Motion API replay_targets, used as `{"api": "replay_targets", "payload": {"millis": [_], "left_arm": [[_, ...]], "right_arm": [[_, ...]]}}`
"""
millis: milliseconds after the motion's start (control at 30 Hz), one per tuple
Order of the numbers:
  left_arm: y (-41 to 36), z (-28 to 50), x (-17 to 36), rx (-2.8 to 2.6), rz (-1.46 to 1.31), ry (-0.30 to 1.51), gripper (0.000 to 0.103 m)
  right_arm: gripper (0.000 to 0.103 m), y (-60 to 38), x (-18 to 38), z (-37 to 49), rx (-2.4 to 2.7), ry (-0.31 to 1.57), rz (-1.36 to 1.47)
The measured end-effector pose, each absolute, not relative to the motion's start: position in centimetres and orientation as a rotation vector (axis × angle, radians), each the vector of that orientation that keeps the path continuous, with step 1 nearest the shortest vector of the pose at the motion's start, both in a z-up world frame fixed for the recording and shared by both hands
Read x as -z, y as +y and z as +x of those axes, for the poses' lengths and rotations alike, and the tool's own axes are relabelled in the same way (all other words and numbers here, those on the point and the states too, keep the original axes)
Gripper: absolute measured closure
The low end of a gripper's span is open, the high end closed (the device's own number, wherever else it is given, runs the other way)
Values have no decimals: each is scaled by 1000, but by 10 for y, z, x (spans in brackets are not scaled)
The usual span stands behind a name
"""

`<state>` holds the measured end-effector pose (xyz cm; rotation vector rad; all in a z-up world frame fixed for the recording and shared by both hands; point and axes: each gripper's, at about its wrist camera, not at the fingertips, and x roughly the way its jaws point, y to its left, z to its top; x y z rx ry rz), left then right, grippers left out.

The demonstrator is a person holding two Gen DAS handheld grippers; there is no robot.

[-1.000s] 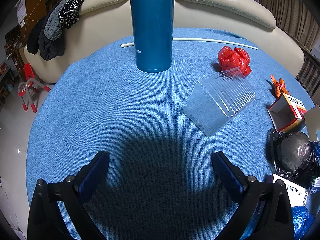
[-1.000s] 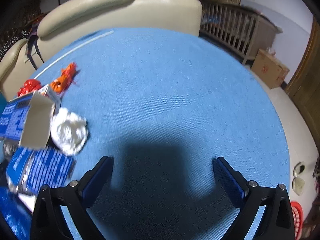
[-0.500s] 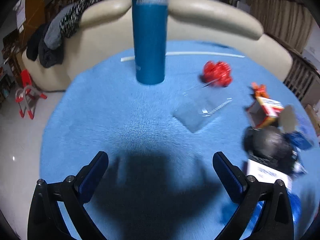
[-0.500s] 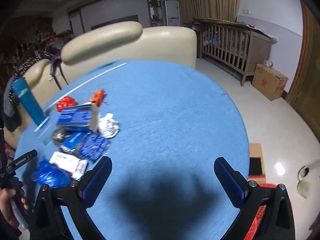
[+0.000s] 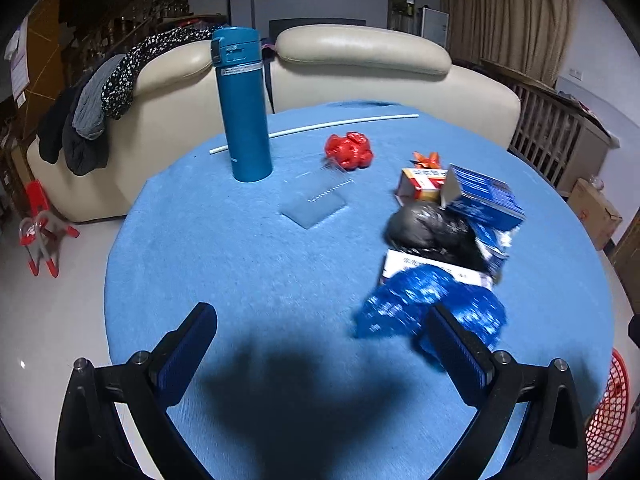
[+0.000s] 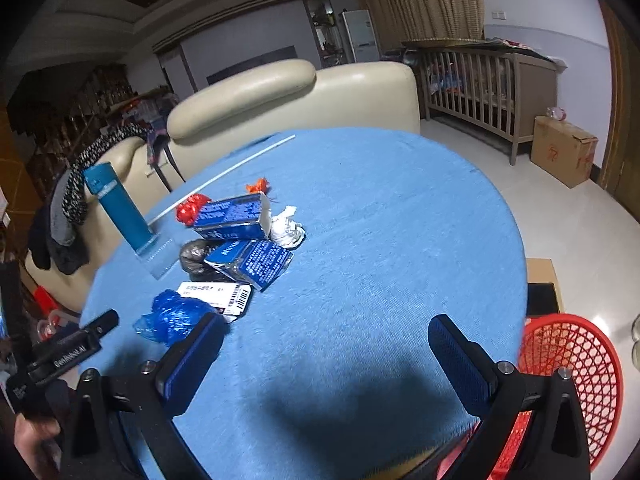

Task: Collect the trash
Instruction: 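Move the left tool toward the blue plastic bags while the right tool approaches the trash pile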

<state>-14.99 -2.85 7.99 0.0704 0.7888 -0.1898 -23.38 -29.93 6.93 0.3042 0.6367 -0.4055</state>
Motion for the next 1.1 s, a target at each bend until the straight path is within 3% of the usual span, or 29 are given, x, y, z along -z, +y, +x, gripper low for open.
{"api": "replay_targets", "payload": {"millis": [500,1100], "left_arm": [[-44,-178,-96,217,82,766,0],[-67,-166,-73,258,38,852,0]], "right_arm": [[0,-297,-87,-274,396,545,371],[0,-316,-52,-273,426,608,420]]}}
